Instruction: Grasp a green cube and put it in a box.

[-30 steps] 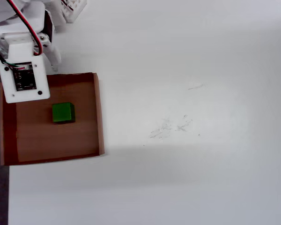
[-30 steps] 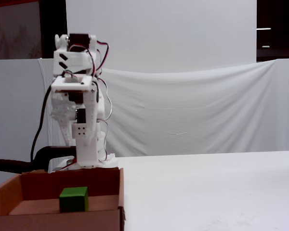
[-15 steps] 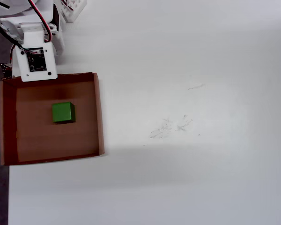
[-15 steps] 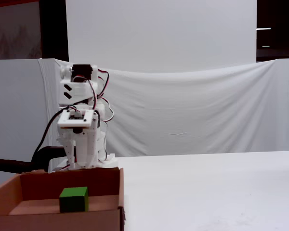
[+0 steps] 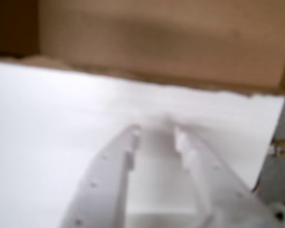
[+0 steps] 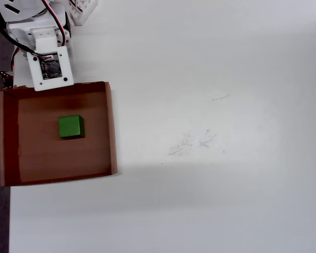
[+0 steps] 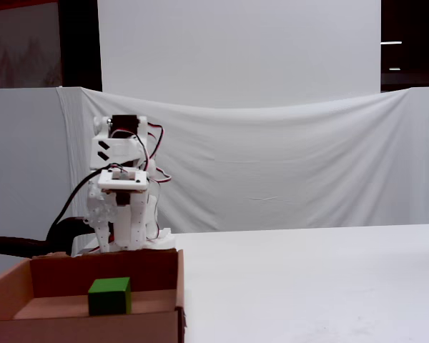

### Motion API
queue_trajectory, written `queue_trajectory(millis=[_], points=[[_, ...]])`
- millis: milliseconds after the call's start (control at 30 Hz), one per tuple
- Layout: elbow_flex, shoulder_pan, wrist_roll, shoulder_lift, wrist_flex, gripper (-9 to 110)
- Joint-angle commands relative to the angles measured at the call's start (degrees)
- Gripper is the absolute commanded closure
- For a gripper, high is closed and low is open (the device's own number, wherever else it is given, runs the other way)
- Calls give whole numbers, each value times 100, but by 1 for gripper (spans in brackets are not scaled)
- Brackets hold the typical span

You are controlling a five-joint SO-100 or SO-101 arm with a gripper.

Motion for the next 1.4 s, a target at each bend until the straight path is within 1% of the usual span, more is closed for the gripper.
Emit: queue_trajectory(millis=[0, 167, 533, 600, 733, 800, 1367], points=[[-26, -53, -105, 35, 18, 91], [-26, -79, -53, 35, -237, 91], [-26, -264, -53, 35, 44, 92], [-26, -290, -44, 35, 44, 91], [-26, -237, -35, 35, 44, 83], [-26, -229, -9, 35, 44, 81], [-26, -229, 53, 35, 35, 80]])
